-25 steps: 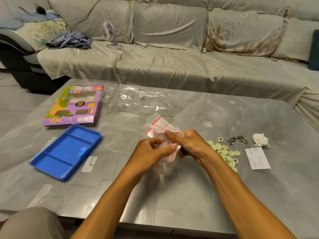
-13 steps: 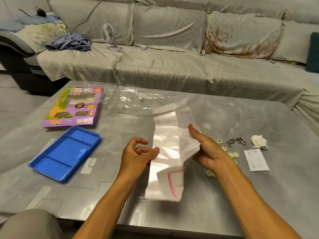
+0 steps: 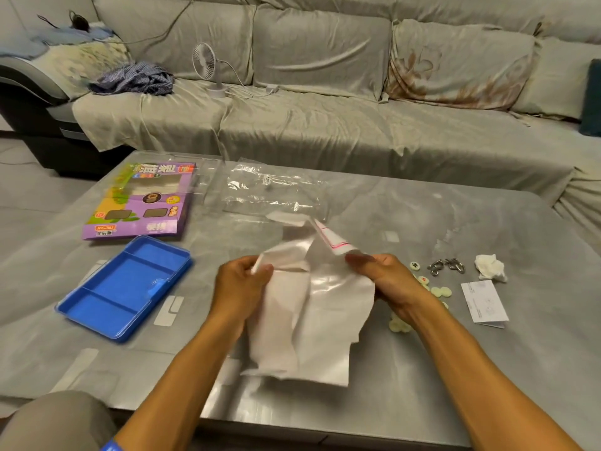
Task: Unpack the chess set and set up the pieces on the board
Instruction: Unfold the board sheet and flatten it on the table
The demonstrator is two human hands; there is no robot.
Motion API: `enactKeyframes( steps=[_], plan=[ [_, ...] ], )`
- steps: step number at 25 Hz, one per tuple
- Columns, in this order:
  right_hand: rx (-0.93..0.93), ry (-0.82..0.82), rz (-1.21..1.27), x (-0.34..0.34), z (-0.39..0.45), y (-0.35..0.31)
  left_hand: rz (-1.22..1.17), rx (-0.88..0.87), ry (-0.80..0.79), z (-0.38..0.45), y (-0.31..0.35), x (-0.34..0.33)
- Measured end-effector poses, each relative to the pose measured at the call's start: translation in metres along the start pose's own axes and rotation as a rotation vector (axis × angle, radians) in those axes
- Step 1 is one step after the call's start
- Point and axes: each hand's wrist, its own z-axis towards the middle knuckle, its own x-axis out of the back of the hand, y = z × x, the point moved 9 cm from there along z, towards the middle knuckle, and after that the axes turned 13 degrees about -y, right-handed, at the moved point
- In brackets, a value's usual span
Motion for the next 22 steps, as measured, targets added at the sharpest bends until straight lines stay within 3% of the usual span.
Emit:
enactKeyframes(
  steps=[2,4,6,7,9,12,14,17,18,20,22],
  plan=[
    [0.058,0.146,-0.093,0.024,-0.002,-0.012,-0.014,-0.064,0.109,0.005,0.007,0.035],
    [0.077,0.247,-0.339,0.044,-0.002,-0.024,-0.088,-0.117,0.176,0.011,0.012,0.069],
    [0.083,0.316,-0.503,0.052,-0.002,-0.031,-0.178,-0.116,0.136,0.017,0.014,0.081],
    [0.097,0.337,-0.417,0.053,-0.002,-0.031,-0.183,-0.101,0.111,0.019,0.015,0.081],
    [0.149,0.315,-0.014,0.047,0.001,-0.028,-0.12,-0.102,0.112,0.019,0.019,0.081],
    [0.363,0.267,0.407,0.045,-0.003,-0.045,-0.169,-0.161,0.17,0.017,0.029,0.094],
    [0.494,0.238,0.354,0.047,-0.015,-0.062,-0.249,-0.237,0.154,0.013,0.035,0.097],
    [0.546,0.402,-0.054,0.052,-0.041,-0.062,-0.508,-0.271,0.094,0.014,0.028,0.098],
    [0.525,0.421,-0.017,0.055,-0.044,-0.052,-0.589,-0.241,0.069,0.014,0.02,0.096],
    [0.458,0.329,-0.09,0.05,-0.044,-0.027,-0.433,-0.106,0.067,0.009,0.003,0.093],
    [0.257,0.04,-0.144,0.021,-0.037,0.006,-0.028,0.019,0.006,0.002,-0.018,0.084]
  ],
)
